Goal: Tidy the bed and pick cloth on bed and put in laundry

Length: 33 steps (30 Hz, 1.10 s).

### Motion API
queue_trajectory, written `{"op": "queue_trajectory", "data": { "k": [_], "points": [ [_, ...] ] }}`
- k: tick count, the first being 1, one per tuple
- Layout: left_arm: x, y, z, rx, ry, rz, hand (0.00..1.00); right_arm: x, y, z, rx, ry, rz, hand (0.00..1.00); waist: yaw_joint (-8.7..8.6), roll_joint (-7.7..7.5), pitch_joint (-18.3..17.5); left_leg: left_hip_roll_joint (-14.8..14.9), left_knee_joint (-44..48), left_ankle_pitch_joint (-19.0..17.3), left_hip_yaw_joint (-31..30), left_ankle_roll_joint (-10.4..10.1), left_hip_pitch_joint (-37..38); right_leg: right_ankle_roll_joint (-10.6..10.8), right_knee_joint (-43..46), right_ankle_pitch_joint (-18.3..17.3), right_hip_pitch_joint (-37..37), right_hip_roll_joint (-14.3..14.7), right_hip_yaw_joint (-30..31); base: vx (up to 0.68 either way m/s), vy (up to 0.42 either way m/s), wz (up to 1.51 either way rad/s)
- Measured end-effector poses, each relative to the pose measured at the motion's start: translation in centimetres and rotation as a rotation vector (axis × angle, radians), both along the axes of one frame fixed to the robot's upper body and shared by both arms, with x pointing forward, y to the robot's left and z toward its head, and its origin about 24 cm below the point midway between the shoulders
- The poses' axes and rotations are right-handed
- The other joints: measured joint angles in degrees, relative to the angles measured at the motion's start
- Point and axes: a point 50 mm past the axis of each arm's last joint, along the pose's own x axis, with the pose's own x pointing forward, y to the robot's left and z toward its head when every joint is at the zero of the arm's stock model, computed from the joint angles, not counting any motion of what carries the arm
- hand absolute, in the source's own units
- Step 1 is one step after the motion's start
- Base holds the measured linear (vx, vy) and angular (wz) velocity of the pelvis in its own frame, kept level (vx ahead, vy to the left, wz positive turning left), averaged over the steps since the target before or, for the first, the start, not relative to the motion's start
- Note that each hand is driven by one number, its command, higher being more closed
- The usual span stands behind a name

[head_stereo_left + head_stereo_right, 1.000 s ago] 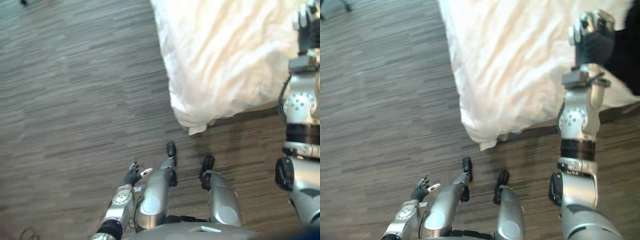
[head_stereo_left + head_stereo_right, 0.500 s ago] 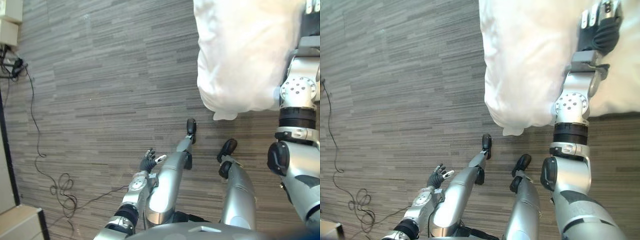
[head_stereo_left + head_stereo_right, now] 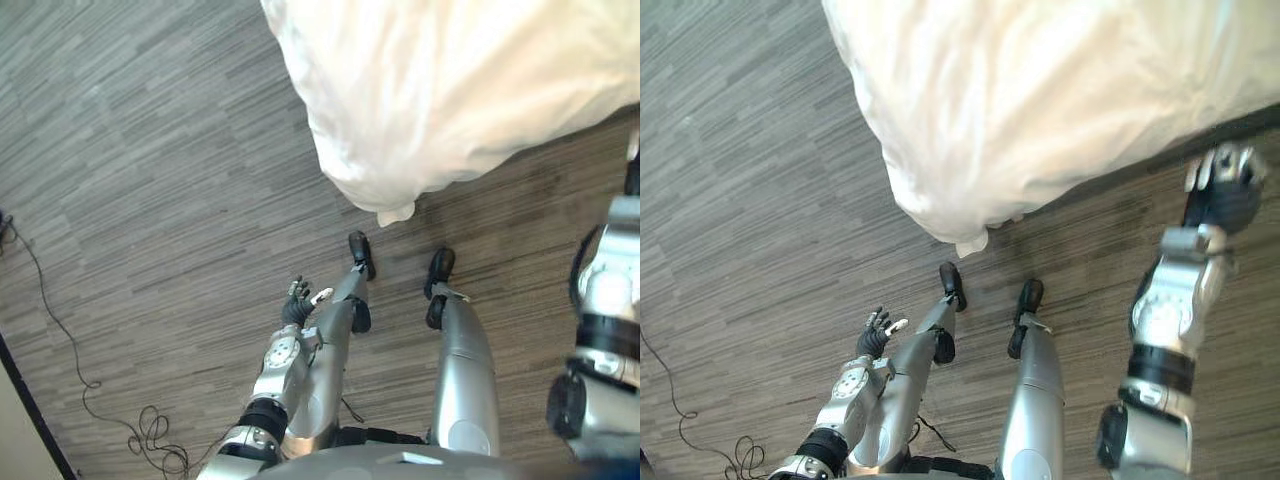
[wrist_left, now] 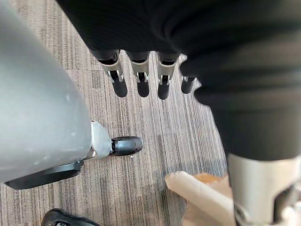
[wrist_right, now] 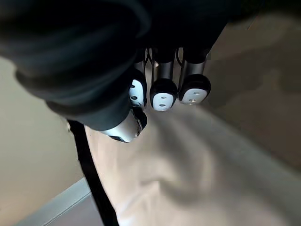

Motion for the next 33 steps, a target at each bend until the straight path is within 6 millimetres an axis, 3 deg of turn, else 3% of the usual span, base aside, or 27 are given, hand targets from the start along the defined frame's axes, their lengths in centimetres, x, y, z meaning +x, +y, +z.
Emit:
{"op": "queue_trajectory", "data": {
  "k": [1,5,8,10,11,13,16,20,21,24,25,26,27,28,29,30,31,32,33],
  "points": [
    [0.0,0.1,0.1,-0.001,-0.004,0.004,0.00,-0.3,0.0,-0.6,0.000,0.014,0.003,0.00,-0.16,-0.14,0.06,0.23,0.30,-0.30,0.21,-0.05,0.42,0.01,-0.21,0.10,0.53,0.17,0.00,0.01,-0.024,-0.26],
    [0.2,0.7,0.4,0.018,-0.024,0.006,0.00,-1.1,0.8,-4.4,-0.022,0.152,-0.006,0.00,-1.10,-2.51,0.18,1.65,2.01,-1.94,1.15,-0.33,4.06,-0.01,-1.74,0.14,4.80,1.16,-0.13,0.01,-0.035,-0.23],
    [0.0,1.1,0.2,0.059,-0.020,-0.012,0.00,-1.0,2.8,-8.9,-0.364,0.534,-0.004,0.00,-1.04,-5.08,-0.29,2.37,2.27,-2.81,1.17,-0.77,7.06,-0.09,-3.32,0.19,8.69,1.99,-0.49,0.05,-0.019,-0.08],
    [0.0,1.8,0.2,0.109,-0.018,-0.025,0.00,-1.7,5.7,-14.6,-0.588,0.863,0.100,0.00,-0.86,-6.84,-0.37,2.53,2.20,-3.22,0.34,-0.79,10.62,-0.10,-4.81,0.14,13.34,2.30,-1.31,0.07,-0.007,0.10],
    [-0.1,2.0,0.1,0.126,-0.013,-0.030,0.00,-2.0,6.3,-16.0,-0.593,0.925,0.127,0.00,-1.01,-7.06,-0.52,2.46,2.30,-3.28,-0.19,-0.87,11.23,-0.07,-5.35,0.13,14.53,2.29,-1.73,0.08,0.011,0.23],
    [-0.5,3.1,-0.4,0.196,0.019,-0.039,0.00,-4.3,8.0,-21.0,-0.507,1.134,0.214,0.00,-1.17,-7.44,-0.84,2.28,2.85,-3.94,-2.16,-1.04,13.01,0.27,-7.71,0.30,18.62,2.38,-3.37,0.08,0.035,0.32],
    [-1.7,4.6,-1.7,0.319,0.102,-0.063,0.00,-7.7,9.1,-24.2,-0.406,1.258,0.262,0.00,-1.19,-7.89,-1.19,1.98,2.69,-4.37,-3.24,-0.93,14.50,0.99,-10.53,1.20,21.99,2.72,-4.01,0.09,0.064,0.22],
    [-4.5,6.0,-3.5,0.457,0.209,-0.111,0.00,-12.0,10.6,-26.9,-0.302,1.342,0.298,0.00,-2.00,-9.97,-2.58,1.40,2.80,-6.29,-2.46,-0.77,19.80,1.65,-11.28,0.96,27.37,2.37,-3.49,0.11,0.062,-0.09],
    [-5.5,6.2,-4.0,0.485,0.238,-0.121,0.00,-13.3,11.0,-27.6,-0.267,1.365,0.307,0.00,-2.46,-10.81,-4.29,1.37,3.41,-7.43,-1.43,-0.62,21.09,1.70,-10.43,0.60,28.05,1.85,-3.45,0.06,0.033,-0.30],
    [-6.7,6.2,-4.6,0.512,0.274,-0.124,0.00,-15.2,11.4,-28.3,-0.239,1.384,0.357,0.00,-3.11,-11.01,-7.55,2.53,3.57,-9.91,2.77,-0.11,24.06,2.07,-9.56,2.77,28.31,2.58,-3.23,0.02,0.036,-0.78],
    [-7.3,6.3,-4.9,0.508,0.295,-0.113,0.00,-15.2,11.4,-28.4,-0.240,1.379,0.371,0.00,-3.08,-10.77,-7.91,3.57,3.79,-10.44,5.25,0.92,25.10,0.10,-1.16,0.97,26.44,1.29,-4.79,-0.04,0.042,-1.10],
    [-8.0,6.7,-5.2,0.515,0.316,-0.106,0.00,-15.6,11.5,-28.5,-0.243,1.380,0.383,0.00,-4.24,-11.34,-8.61,3.76,4.61,-10.72,7.35,1.00,27.04,-1.01,13.14,-1.14,25.01,-2.16,-8.09,-0.02,0.049,-0.96],
    [-8.6,6.9,-5.4,0.519,0.332,-0.104,0.00,-15.9,11.6,-28.7,-0.241,1.388,0.393,0.00,-5.13,-11.79,-9.43,4.12,6.27,-11.82,8.77,1.06,27.52,-1.06,19.90,-0.59,25.27,-4.63,-9.80,-0.02,0.082,-1.25],
    [-8.9,7.7,-5.3,0.524,0.342,-0.068,0.00,-16.4,11.8,-28.9,-0.252,1.400,0.417,0.00,-4.75,-12.20,-10.84,5.22,12.20,-15.44,11.36,0.41,26.28,-0.96,19.49,2.05,25.27,-5.59,-13.01,-0.02,0.054,-1.23],
    [-9.0,7.4,-5.5,0.512,0.351,-0.065,0.00,-16.3,11.7,-28.9,-0.264,1.398,0.422,0.00,-4.48,-11.48,-11.36,5.59,12.80,-16.37,11.31,0.61,25.06,-0.99,16.50,2.02,25.81,-4.70,-13.65,-0.12,0.117,-1.58],
    [-9.4,6.8,-5.7,0.498,0.363,-0.074,0.00,-15.7,11.1,-28.7,-0.285,1.393,0.416,0.00,-3.52,-8.91,-13.00,4.51,8.61,-16.31,10.25,1.67,24.42,-1.06,13.03,0.05,27.25,-1.52,-13.25,-0.15,0.150,-1.73],
    [-10.0,6.9,-5.9,0.493,0.377,-0.063,0.00,-16.1,11.5,-29.0,-0.272,1.404,0.434,0.00,-3.35,-10.69,-14.24,3.37,7.31,-13.59,14.20,3.56,26.16,-0.36,18.21,-4.13,30.22,-4.93,-15.83,-0.15,0.146,-1.59],
    [-10.0,7.1,-6.0,0.496,0.389,-0.061,0.00,-16.3,11.7,-29.2,-0.265,1.406,0.449,0.00,-3.77,-11.26,-14.65,3.40,8.82,-14.35,15.32,3.87,25.86,0.48,15.93,-4.58,32.98,-5.64,-17.22,-0.05,0.064,-1.43],
    [-9.9,7.3,-6.0,0.501,0.398,-0.061,0.00,-16.2,12.1,-29.2,-0.260,1.402,0.473,0.00,-3.29,-11.79,-14.97,4.09,11.24,-15.70,17.39,3.75,25.36,3.75,9.22,-6.34,37.13,-5.09,-17.93,-0.01,-0.011,-1.20]
  ]
}}
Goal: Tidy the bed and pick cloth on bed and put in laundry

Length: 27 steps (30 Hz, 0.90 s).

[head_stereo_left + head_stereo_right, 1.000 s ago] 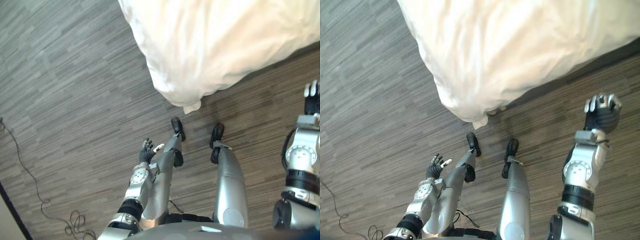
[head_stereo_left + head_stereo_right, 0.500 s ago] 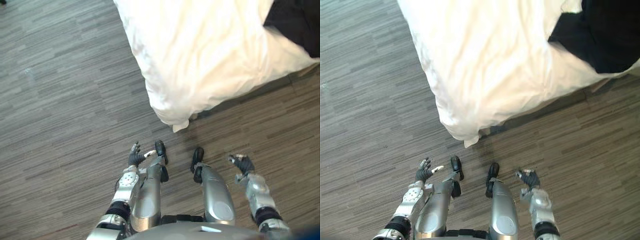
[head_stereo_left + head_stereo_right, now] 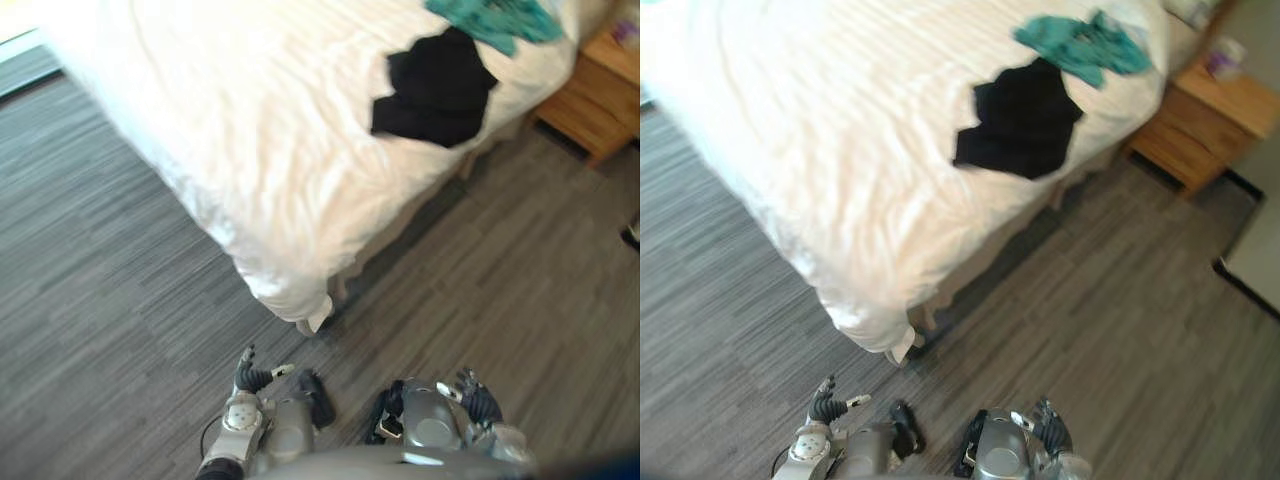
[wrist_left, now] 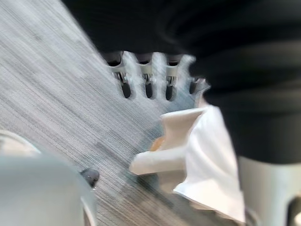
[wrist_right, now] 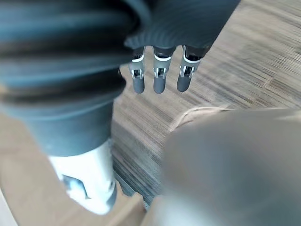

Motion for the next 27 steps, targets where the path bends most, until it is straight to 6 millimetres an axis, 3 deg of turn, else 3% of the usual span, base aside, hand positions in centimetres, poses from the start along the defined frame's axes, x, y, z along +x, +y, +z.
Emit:
{"op": "queue_trajectory", "data": {
  "k": [1,3,4,6,8,9,10,12,15,17,20,23,24,27],
  "points": [
    [0.1,-0.2,0.0,-0.007,0.009,0.004,0.00,0.5,0.2,0.1,0.035,-0.019,-0.002,0.00,0.67,0.39,-0.01,1.69,2.88,-1.09,2.91,-0.14,-0.04,0.29,-9.80,-1.35,3.61,2.68,-0.80,-0.04,-0.021,-1.31],
    [-0.2,-0.7,-0.3,-0.021,0.027,-0.008,0.00,0.8,0.1,0.5,0.076,-0.057,-0.028,0.00,0.51,1.49,-0.63,4.72,7.97,-1.50,5.59,-0.16,0.16,-0.60,-21.07,-0.70,8.38,5.94,-1.21,-0.07,-0.063,-1.21],
    [-0.2,-1.3,-0.5,-0.033,0.041,-0.036,0.00,0.7,-0.3,0.7,0.077,-0.074,-0.040,0.00,0.21,3.36,-0.80,7.19,10.90,-2.61,5.55,-0.85,0.26,-1.49,-25.36,0.34,10.69,7.71,-0.74,-0.11,-0.086,-0.89],
    [-0.7,-2.5,-1.0,-0.073,0.075,-0.082,0.00,0.3,-0.6,0.8,0.075,-0.082,-0.045,0.00,-0.81,5.72,-0.94,9.67,13.57,-2.80,3.43,-1.48,0.89,-2.25,-27.49,1.90,10.99,9.88,2.71,-0.21,-0.044,-0.78],
    [-0.6,-2.9,-1.0,-0.108,0.064,-0.057,0.00,0.4,-0.7,0.9,0.070,-0.087,-0.040,0.00,0.08,7.13,-0.20,9.69,15.57,-2.09,-5.05,-2.64,0.14,-2.65,-25.50,1.95,9.26,10.79,8.41,-0.21,-0.002,-1.35],
    [-0.7,-3.0,-0.9,-0.128,0.053,-0.031,0.00,0.4,-0.8,0.9,0.059,-0.080,-0.023,0.00,1.29,7.59,0.00,8.17,15.46,-1.13,-12.95,-4.33,-0.18,-3.07,-23.19,1.90,6.41,10.91,13.56,-0.16,0.057,-2.07],
    [-1.1,-3.0,-1.0,-0.135,0.049,-0.021,0.00,0.4,-0.7,0.8,0.058,-0.073,-0.006,0.00,1.21,8.36,-0.32,6.34,14.99,-1.16,-21.02,-6.05,-0.20,-3.97,-22.07,2.50,4.19,11.06,17.88,-0.13,0.069,-2.09],
    [-1.6,-3.1,-1.1,-0.140,0.043,-0.012,0.00,0.4,-1.4,1.0,0.036,-0.079,-0.005,0.00,0.50,9.28,-0.62,4.33,14.54,-2.94,-29.26,-9.03,1.04,-4.12,-20.96,3.52,1.94,12.14,22.89,-0.03,0.078,-1.66],
    [-1.9,-3.2,-1.3,-0.159,0.048,-0.028,0.00,-1.5,-2.2,0.5,0.021,-0.027,-0.042,0.00,-0.52,8.80,-0.84,4.13,9.68,-5.87,-32.91,-11.42,6.25,-3.43,-20.81,4.48,1.09,14.03,26.75,-0.07,0.113,-0.98],
    [-2.3,-3.2,-1.6,-0.176,0.068,-0.056,0.00,-3.2,-2.0,0.0,0.020,0.016,-0.075,0.00,-1.76,7.78,-1.57,4.13,2.17,-6.96,-31.71,-10.76,9.44,-3.05,-21.57,5.11,1.01,13.95,26.68,-0.08,0.119,-0.10],
    [-2.3,-2.6,-1.5,-0.167,0.066,-0.084,0.00,-5.8,-0.9,-0.8,0.051,0.087,-0.147,0.00,-1.44,5.25,-2.05,2.40,-1.01,-4.95,-29.93,-9.98,11.51,-1.94,-21.87,6.74,0.96,12.25,27.04,-0.05,0.086,-0.21],
    [-2.6,-2.2,-1.6,-0.139,0.077,-0.108,0.00,-6.3,-0.8,-0.9,0.051,0.099,-0.181,0.00,-1.88,5.20,-2.13,1.42,-2.27,-4.79,-27.14,-9.73,14.45,-1.59,-19.60,6.94,0.98,10.87,26.02,-0.07,0.081,-0.38],
    [-2.8,-2.2,-1.7,-0.136,0.091,-0.100,0.00,-6.5,-0.7,-1.0,0.052,0.105,-0.205,0.00,-2.77,5.11,-2.33,1.08,-2.51,-4.59,-26.90,-9.44,14.70,-1.59,-19.37,6.93,0.97,10.23,24.88,-0.08,0.022,-0.08],
    [-2.9,-2.2,-1.8,-0.147,0.091,-0.083,0.00,-7.0,-0.8,-1.1,0.067,0.123,-0.264,0.00,-2.64,4.69,-2.68,0.75,-2.70,-4.10,-27.44,-9.36,14.52,-1.68,-20.32,6.98,1.17,9.70,23.33,-0.06,-0.019,0.05]
  ]
}}
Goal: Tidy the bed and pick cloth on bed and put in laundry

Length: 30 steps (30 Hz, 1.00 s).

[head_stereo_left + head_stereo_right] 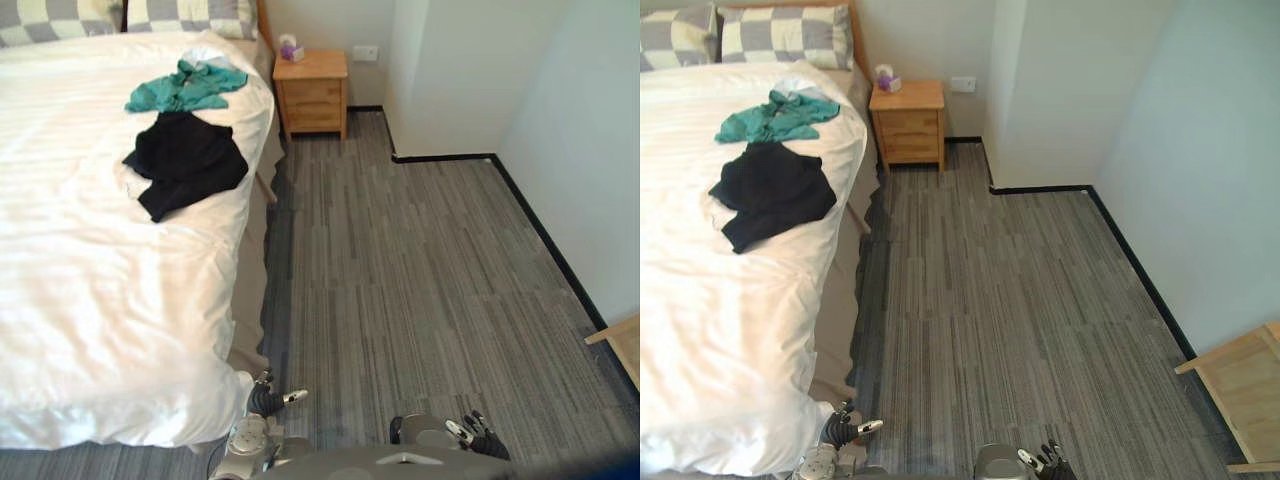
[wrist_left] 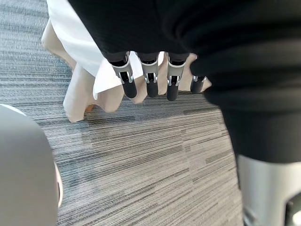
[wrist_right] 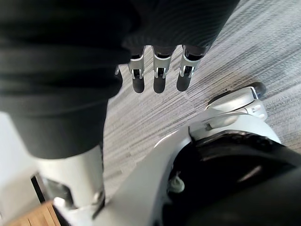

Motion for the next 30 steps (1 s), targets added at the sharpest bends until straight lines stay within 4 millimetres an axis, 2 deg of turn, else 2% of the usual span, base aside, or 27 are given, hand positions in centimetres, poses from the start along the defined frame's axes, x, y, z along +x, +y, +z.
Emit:
{"op": "queue_trajectory", "data": {
  "k": [2,3,11,16,17,18,19,20,21,22,23,24,25,26,27,28,30],
  "points": [
    [-0.1,-0.1,-0.1,-0.005,0.012,0.010,0.00,-0.7,-0.1,-0.2,0.018,0.028,-0.054,0.00,0.08,0.33,-0.10,-0.05,-2.12,1.46,-0.65,-0.09,1.26,-0.50,-3.02,1.27,2.14,0.19,-1.33,-0.02,-0.031,0.20],
    [-0.8,0.0,-0.5,-0.051,0.059,0.143,0.00,-1.9,0.4,-0.7,0.059,0.095,-0.158,0.00,3.31,-0.30,-2.42,-1.78,-9.10,3.72,-0.42,0.05,5.15,-0.13,-11.72,5.09,6.83,0.59,-2.38,0.00,-0.011,0.10],
    [-1.0,0.1,-0.6,-0.062,0.067,0.162,0.00,-1.8,0.4,-0.7,0.059,0.094,-0.147,0.00,3.40,-0.64,-2.91,-1.78,-9.09,3.77,-0.61,0.12,4.11,0.11,-12.58,5.42,6.43,0.53,-2.88,0.00,0.000,0.02],
    [-1.5,0.5,-0.9,-0.130,0.101,0.270,0.00,-1.0,0.3,-0.7,0.057,0.100,-0.105,0.00,3.44,-0.80,-2.94,-1.15,-7.73,3.04,-1.13,0.27,1.43,0.31,-14.66,5.81,6.24,0.59,-4.29,0.02,-0.016,0.10],
    [-1.8,0.9,-0.9,-0.149,0.100,0.333,0.00,-0.6,0.0,-0.6,0.053,0.095,-0.094,0.00,3.62,0.32,-2.45,0.18,-4.35,0.85,-0.87,-0.15,-0.66,-0.57,-13.81,4.44,5.68,1.28,-4.33,0.08,-0.051,-0.19],
    [-2.1,1.1,-1.0,-0.174,0.097,0.415,0.00,-0.1,-0.4,-0.5,0.050,0.090,-0.060,0.00,4.35,1.02,-2.06,2.68,1.79,-1.65,-0.03,-1.57,-2.58,-2.76,-9.78,2.60,4.44,2.22,-6.23,0.10,-0.058,-0.30],
    [-2.3,1.7,-0.9,-0.176,0.094,0.460,0.00,0.1,-0.4,-0.5,0.051,0.091,-0.048,0.00,4.47,0.63,-1.93,3.91,6.82,-2.63,0.48,-2.66,-4.39,-2.32,-6.02,0.91,3.28,2.14,-7.31,0.12,-0.084,-0.33],
    [-2.7,3.1,-0.8,-0.168,0.085,0.534,0.00,0.4,0.0,-0.6,0.064,0.090,-0.026,0.00,4.61,-0.25,-1.25,6.29,21.44,-2.37,0.46,-3.21,-10.41,-2.29,-1.32,-2.89,1.56,2.03,-7.40,0.06,-0.125,-0.22],
    [-3.7,3.7,-0.9,-0.150,0.102,0.550,0.00,0.1,0.0,-0.7,0.064,0.101,-0.015,0.00,4.77,-0.03,-0.90,8.60,33.02,1.79,-1.30,-2.77,-15.31,-3.09,0.86,-5.24,2.21,2.71,-7.11,0.06,-0.142,-0.20],
    [-4.5,3.8,-1.0,-0.144,0.121,0.551,0.00,0.0,0.1,-0.7,0.067,0.106,-0.015,0.00,4.78,-0.06,-0.61,9.03,36.91,4.86,-2.22,-2.71,-16.87,-4.02,1.23,-5.92,3.07,2.76,-6.64,0.10,-0.129,-0.22],
    [-6.2,3.7,-1.4,-0.129,0.176,0.539,0.00,0.3,0.2,-0.7,0.071,0.101,-0.013,0.00,4.75,-0.57,0.00,8.48,40.81,4.27,-2.80,-2.84,-18.64,-4.01,1.37,-6.99,4.67,2.19,-5.41,0.24,-0.089,-0.12],
    [-6.6,3.2,-1.5,-0.149,0.182,0.534,0.00,0.4,0.0,-0.7,0.070,0.100,-0.021,0.00,4.35,-0.43,0.18,6.69,38.19,-0.08,-2.26,-2.70,-19.94,-3.81,1.32,-7.69,5.72,1.50,-5.19,0.24,-0.059,-0.02],
    [-6.9,2.7,-1.6,-0.154,0.193,0.495,0.00,0.7,-0.4,-0.6,0.067,0.098,-0.023,0.00,4.19,0.40,1.38,4.23,31.48,-1.58,-1.17,-2.22,-20.61,-3.48,1.18,-8.29,6.46,0.40,-5.09,0.24,0.005,0.04],
    [-7.2,2.5,-1.7,-0.161,0.201,0.483,0.00,1.0,-0.6,-0.6,0.065,0.099,-0.018,0.00,4.12,0.79,1.99,2.75,26.56,-1.44,-0.47,-2.12,-20.44,-3.20,0.90,-8.47,6.91,-0.19,-4.92,0.15,0.048,-0.08],
    [-7.8,2.1,-1.8,-0.167,0.221,0.475,0.00,1.3,-0.9,-0.5,0.060,0.100,-0.014,0.00,3.94,1.53,2.32,0.88,18.09,0.16,0.49,-1.67,-20.30,-2.39,0.00,-8.80,7.31,-0.65,-4.44,0.20,0.098,-0.23],
    [-8.7,1.5,-1.9,-0.177,0.248,0.468,0.00,1.6,-1.2,-0.4,0.054,0.098,-0.010,0.00,3.38,2.47,2.77,-0.50,8.50,3.39,0.79,-1.39,-20.21,-1.79,-0.95,-9.08,7.84,-0.79,-4.10,0.19,0.105,-0.28],
    [-9.3,1.3,-2.1,-0.182,0.276,0.468,0.00,1.6,-1.2,-0.4,0.056,0.103,-0.005,0.00,3.85,2.36,2.69,-0.89,5.73,9.88,1.65,0.91,-19.94,-0.64,-2.75,-9.76,9.03,-1.03,-2.53,0.38,0.201,-0.38]
  ]
}}
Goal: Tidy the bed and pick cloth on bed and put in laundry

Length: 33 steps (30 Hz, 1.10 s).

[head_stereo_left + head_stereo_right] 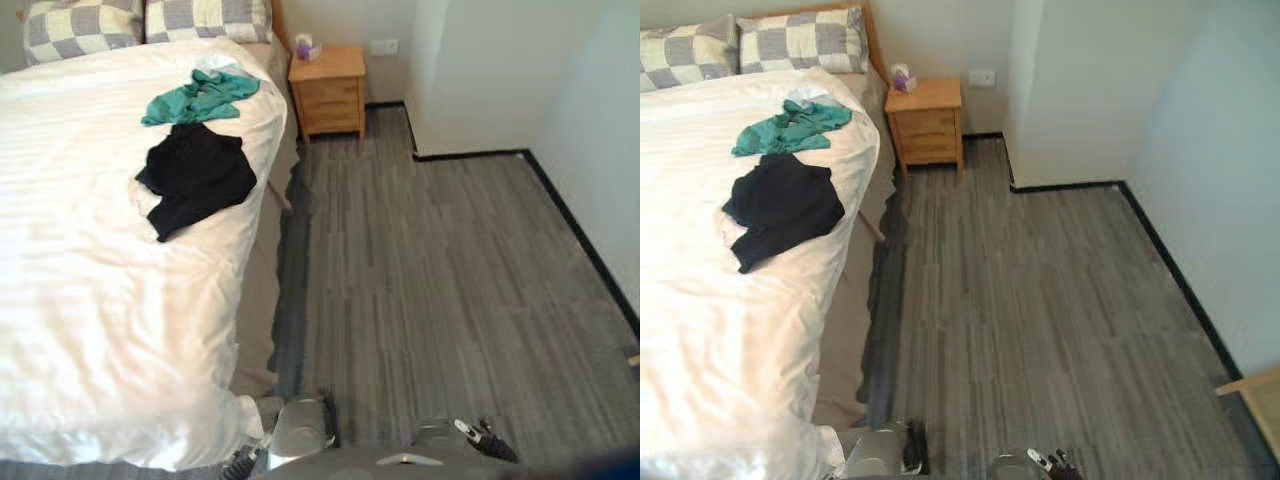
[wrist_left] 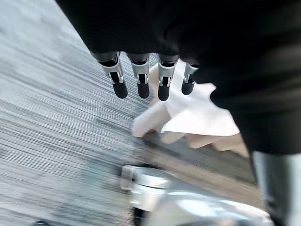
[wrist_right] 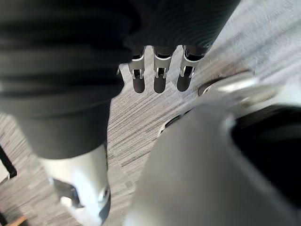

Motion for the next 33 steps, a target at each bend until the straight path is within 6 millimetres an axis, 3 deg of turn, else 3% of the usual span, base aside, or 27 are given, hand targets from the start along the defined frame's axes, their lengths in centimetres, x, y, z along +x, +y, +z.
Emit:
{"op": "queue_trajectory", "data": {
  "k": [1,3,5,7,8,9,10,12,14,16,17,18,19,20,21,22,24,25,26,27,28,29,30,31,32,33],
  "points": [
    [0.3,0.4,0.1,0.006,-0.006,-0.026,0.00,0.2,0.2,0.0,0.003,0.004,0.008,0.00,0.13,-0.98,-0.09,-1.00,1.79,-1.85,0.57,2.32,-0.53,0.51,-1.25,-0.30,0.51,-1.23,0.20,0.48,0.234,-0.33],
    [0.8,0.7,0.2,0.021,-0.012,-0.062,0.00,-0.1,0.4,-0.2,-0.002,0.032,0.023,0.00,0.40,-1.80,-0.48,-2.03,6.63,-6.98,1.70,4.25,-1.86,1.49,-1.04,-1.12,0.59,-3.20,0.84,0.47,0.208,-0.24],
    [1.4,1.3,0.3,0.046,-0.018,-0.104,0.00,-0.1,0.5,-0.3,-0.007,0.046,0.021,0.00,0.43,-2.77,-1.10,-3.08,9.94,-11.17,2.80,5.75,-2.24,3.37,6.73,-1.92,-1.88,-5.24,1.40,0.47,0.193,-0.15],
    [2.1,1.8,0.5,0.074,-0.032,-0.158,0.00,0.1,0.7,-0.3,-0.004,0.038,0.013,0.00,0.42,-3.71,-1.12,-4.63,11.01,-14.01,3.42,6.80,-0.35,4.32,23.06,-1.02,-8.03,-8.32,2.05,0.40,0.174,0.06],
    [2.7,2.1,0.7,0.095,-0.051,-0.195,0.00,0.6,0.9,-0.2,-0.003,0.014,0.001,0.00,-0.09,-4.68,-0.60,-5.77,10.65,-16.01,3.36,7.41,2.25,4.26,34.28,4.22,-12.70,-10.26,3.08,0.47,0.125,0.19],
    [3.0,2.3,0.8,0.107,-0.060,-0.229,0.00,0.8,0.9,-0.1,-0.008,0.002,-0.001,0.00,-0.51,-4.71,-0.53,-6.02,9.86,-17.79,2.72,7.58,5.31,4.78,42.75,7.63,-15.75,-10.65,3.76,0.48,0.099,0.15],
    [3.2,2.3,0.8,0.107,-0.061,-0.247,0.00,0.9,0.9,-0.1,-0.011,0.000,0.000,0.00,-0.57,-4.27,-0.44,-6.09,9.08,-18.43,2.44,7.52,7.08,4.64,45.77,6.98,-17.29,-10.35,3.83,0.51,0.062,0.08],
    [4.3,2.2,1.0,0.111,-0.084,-0.297,0.00,1.5,0.9,0.1,-0.026,-0.031,0.010,0.00,-0.91,-4.20,-0.43,-6.05,3.91,-19.81,0.66,7.41,14.08,3.61,49.85,3.00,-22.81,-7.11,2.60,0.58,0.018,0.17],
    [5.5,2.2,1.2,0.116,-0.111,-0.316,0.00,2.2,1.0,0.4,-0.030,-0.077,0.002,0.00,-2.26,-3.50,0.14,-4.44,-1.43,-19.32,-0.96,6.43,19.87,1.28,42.97,0.54,-28.45,-3.67,-2.05,0.66,-0.070,0.63],
    [6.6,1.7,1.3,0.107,-0.139,-0.318,0.00,2.6,0.7,0.7,-0.037,-0.108,-0.012,0.00,-3.04,-2.06,0.98,-2.13,-5.09,-19.07,-1.98,5.98,24.95,0.28,29.20,2.32,-31.44,-1.15,-5.99,0.61,-0.107,0.69],
    [6.9,1.6,1.3,0.106,-0.147,-0.322,0.00,2.7,0.9,0.7,-0.033,-0.117,-0.017,0.00,-3.60,-1.77,1.28,-0.99,-6.36,-18.96,-2.30,5.77,27.41,0.41,16.13,7.51,-32.40,0.15,-6.61,0.66,-0.172,0.71],
    [6.8,1.9,1.4,0.115,-0.145,-0.322,0.00,2.5,1.2,0.6,-0.024,-0.114,-0.019,0.00,-3.57,-2.77,1.31,-1.21,-6.95,-18.96,-2.98,5.66,30.06,1.37,3.80,12.88,-32.08,0.45,-6.02,0.83,-0.252,0.75],
    [6.5,2.2,1.4,0.123,-0.141,-0.318,0.00,2.2,1.4,0.6,-0.024,-0.110,-0.020,0.00,-3.49,-3.63,1.49,-1.71,-6.84,-19.32,-4.02,4.79,32.65,0.74,0.99,17.70,-31.98,0.28,-4.83,0.74,-0.239,0.55],
    [6.3,1.7,1.2,0.113,-0.136,-0.314,0.00,2.2,1.4,0.6,-0.028,-0.110,-0.021,0.00,-3.82,-3.29,1.58,-0.85,-6.45,-19.67,-4.96,4.07,34.09,-0.55,2.61,22.12,-31.32,0.60,-4.16,0.74,-0.237,0.36],
    [6.5,0.8,1.1,0.104,-0.146,-0.279,0.00,2.6,0.6,0.9,-0.067,-0.128,-0.022,0.00,-3.56,-0.89,1.78,1.29,-4.75,-17.08,-5.19,1.40,35.14,-4.46,11.39,18.81,-33.17,1.21,-4.34,0.57,-0.188,0.25],
    [6.6,0.5,1.1,0.105,-0.151,-0.271,0.00,3.0,0.5,1.1,-0.084,-0.146,-0.021,0.00,-3.68,-0.49,1.82,1.80,-3.17,-14.74,-6.21,0.58,35.14,-4.37,16.59,14.57,-34.22,0.91,-4.38,0.54,-0.201,0.17],
    [6.2,0.4,1.0,0.106,-0.140,-0.257,0.00,3.2,0.3,1.2,-0.102,-0.153,-0.017,0.00,-3.98,0.37,1.06,3.54,2.15,-9.16,-9.04,-0.93,34.23,-6.76,23.09,8.08,-34.11,1.16,-5.57,0.69,-0.271,0.15],
    [6.2,0.4,1.0,0.104,-0.142,-0.236,0.00,3.2,0.2,1.3,-0.110,-0.152,-0.010,0.00,-4.03,0.86,0.61,4.66,10.17,-3.90,-11.61,-1.64,30.70,-7.19,24.77,4.31,-32.68,1.57,-6.91,0.84,-0.302,0.11],
    [6.2,0.5,1.0,0.106,-0.146,-0.223,0.00,3.2,0.1,1.3,-0.117,-0.150,-0.001,0.00,-4.05,1.10,0.54,5.13,15.12,1.03,-13.04,-2.68,28.31,-7.32,24.45,2.69,-31.25,2.42,-7.00,0.70,-0.208,0.04],
    [5.9,0.6,1.0,0.105,-0.150,-0.190,0.00,3.3,-0.2,1.4,-0.133,-0.146,0.025,0.00,-3.61,1.53,0.82,6.46,27.21,5.01,-14.83,-3.86,22.73,-8.16,21.97,0.57,-27.29,4.82,-6.69,0.82,-0.219,-0.07],
    [5.8,0.6,1.1,0.109,-0.168,-0.165,0.00,3.3,-0.4,1.3,-0.152,-0.130,0.065,0.00,-3.12,2.37,1.18,8.12,40.63,-0.83,-14.68,-2.70,16.64,-8.93,18.44,-0.28,-21.54,7.22,-6.61,0.68,-0.154,-0.10],
    [5.8,0.8,1.1,0.113,-0.178,-0.158,0.00,3.3,-0.4,1.3,-0.159,-0.120,0.087,0.00,-2.57,2.19,1.55,8.15,44.95,-3.51,-14.41,-2.21,14.19,-9.22,16.53,-0.71,-18.21,7.82,-6.57,0.65,-0.129,-0.07],
    [5.5,1.2,1.2,0.126,-0.181,-0.157,0.00,3.3,-0.1,1.2,-0.162,-0.111,0.125,0.00,-1.91,0.83,1.93,6.79,48.52,-7.10,-14.20,-1.23,9.01,-9.29,12.68,-1.42,-12.05,8.19,-6.56,0.60,-0.103,-0.11],
    [5.3,1.5,1.3,0.135,-0.195,-0.158,0.00,3.4,0.3,1.1,-0.158,-0.111,0.150,0.00,-0.81,-0.50,1.90,4.72,46.97,-9.93,-13.59,-0.44,3.64,-8.84,9.04,-1.74,-7.45,7.91,-6.12,0.56,-0.089,-0.17],
    [5.5,1.5,1.4,0.138,-0.209,-0.160,0.00,3.4,0.4,1.1,-0.157,-0.115,0.156,0.00,-0.29,-0.74,1.73,3.83,44.73,-11.28,-12.79,-0.33,0.83,-8.35,7.30,-1.74,-5.66,7.73,-5.84,0.56,-0.050,-0.36],
    [6.0,1.2,1.7,0.132,-0.248,-0.164,0.00,3.8,0.5,1.2,-0.156,-0.128,0.157,0.00,0.57,-1.49,1.99,2.11,37.36,-13.03,-9.81,0.64,-3.36,-7.22,4.67,-1.47,-1.94,6.99,-5.10,0.58,0.007,-0.44]
  ]
}}
